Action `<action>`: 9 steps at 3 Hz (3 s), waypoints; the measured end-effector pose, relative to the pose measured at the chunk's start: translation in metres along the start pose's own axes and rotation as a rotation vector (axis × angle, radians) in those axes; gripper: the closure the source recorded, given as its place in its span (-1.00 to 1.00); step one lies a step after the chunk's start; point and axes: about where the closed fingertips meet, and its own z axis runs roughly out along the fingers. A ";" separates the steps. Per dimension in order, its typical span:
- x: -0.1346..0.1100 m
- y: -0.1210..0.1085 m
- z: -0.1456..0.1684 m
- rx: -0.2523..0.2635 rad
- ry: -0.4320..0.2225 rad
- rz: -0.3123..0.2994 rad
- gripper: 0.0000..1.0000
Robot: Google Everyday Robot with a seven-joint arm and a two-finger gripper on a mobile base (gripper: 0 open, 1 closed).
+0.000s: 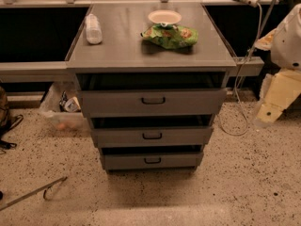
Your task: Open top drawer
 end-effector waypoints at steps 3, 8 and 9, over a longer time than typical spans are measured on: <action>-0.013 -0.058 0.187 0.041 -0.213 -0.034 -1.00; -0.114 -0.063 0.315 -0.037 -0.442 -0.100 -1.00; -0.122 -0.082 0.342 -0.043 -0.430 -0.097 -1.00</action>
Offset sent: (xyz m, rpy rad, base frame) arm 0.1351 0.0100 -0.1678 0.1434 -0.1527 0.0677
